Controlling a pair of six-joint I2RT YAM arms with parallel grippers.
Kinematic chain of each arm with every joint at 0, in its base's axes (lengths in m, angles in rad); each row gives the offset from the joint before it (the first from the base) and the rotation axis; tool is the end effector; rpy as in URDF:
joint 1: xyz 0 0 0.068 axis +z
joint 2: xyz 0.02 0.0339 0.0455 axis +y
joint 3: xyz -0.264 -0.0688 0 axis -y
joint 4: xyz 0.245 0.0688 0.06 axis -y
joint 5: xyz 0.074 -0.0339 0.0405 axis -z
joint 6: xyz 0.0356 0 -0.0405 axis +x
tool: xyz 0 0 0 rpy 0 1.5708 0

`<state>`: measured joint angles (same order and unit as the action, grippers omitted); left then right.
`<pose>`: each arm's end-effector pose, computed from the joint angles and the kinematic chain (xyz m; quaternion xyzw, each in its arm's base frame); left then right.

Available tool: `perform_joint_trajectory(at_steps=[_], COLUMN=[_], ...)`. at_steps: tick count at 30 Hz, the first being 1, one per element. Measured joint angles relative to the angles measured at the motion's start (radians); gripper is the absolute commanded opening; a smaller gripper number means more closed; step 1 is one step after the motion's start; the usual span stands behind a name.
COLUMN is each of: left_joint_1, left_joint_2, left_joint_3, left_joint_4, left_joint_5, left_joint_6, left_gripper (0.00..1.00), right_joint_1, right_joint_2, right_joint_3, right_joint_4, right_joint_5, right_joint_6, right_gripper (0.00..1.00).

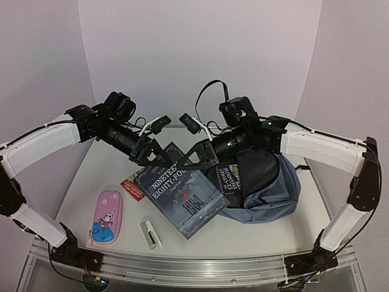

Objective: Pack the student bag
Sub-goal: Pick up the book from the center of the board.

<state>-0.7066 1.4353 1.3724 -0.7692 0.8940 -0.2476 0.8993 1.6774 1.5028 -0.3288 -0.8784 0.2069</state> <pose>0.2082 -0.2142 0.3484 0.3433 0.7834 -0.5076 0.1041 0.2178 0.3181 0.3459 -0.4679 0.6596 0.5534 0.1995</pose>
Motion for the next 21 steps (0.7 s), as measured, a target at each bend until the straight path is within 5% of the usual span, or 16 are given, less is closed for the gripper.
perform_joint_trajectory(at_steps=[7, 11, 13, 18, 19, 21], left_joint_1=[-0.003, -0.006, -0.009, -0.01, -0.012, -0.017], left_joint_2=[0.001, 0.002, 0.001, -0.017, -0.029, -0.06], left_joint_3=[-0.022, -0.029, -0.033, -0.08, -0.1, -0.152], left_joint_4=[0.002, 0.002, 0.008, 0.065, 0.079, 0.114], left_joint_5=[0.051, 0.071, 0.083, 0.059, 0.036, -0.025], left_joint_6=[0.002, 0.013, 0.016, 0.005, -0.004, -0.036], left_gripper=[0.41, 0.05, 0.0, 0.0, 0.0, 0.0], right_joint_1=[0.003, 0.005, 0.005, 0.001, -0.002, -0.017], right_joint_2=[0.0, 0.003, 0.008, 0.011, 0.011, 0.009], right_joint_3=[0.0, 0.001, 0.001, 0.001, 0.002, 0.002], right_joint_4=[-0.017, -0.025, -0.03, -0.032, -0.02, 0.008], right_joint_5=[-0.009, -0.006, 0.001, 0.053, 0.07, 0.113], right_joint_6=[-0.008, -0.015, -0.018, -0.006, 0.001, 0.025], right_gripper=[0.0, 0.0, 0.03, 0.85, 0.95, 0.98])
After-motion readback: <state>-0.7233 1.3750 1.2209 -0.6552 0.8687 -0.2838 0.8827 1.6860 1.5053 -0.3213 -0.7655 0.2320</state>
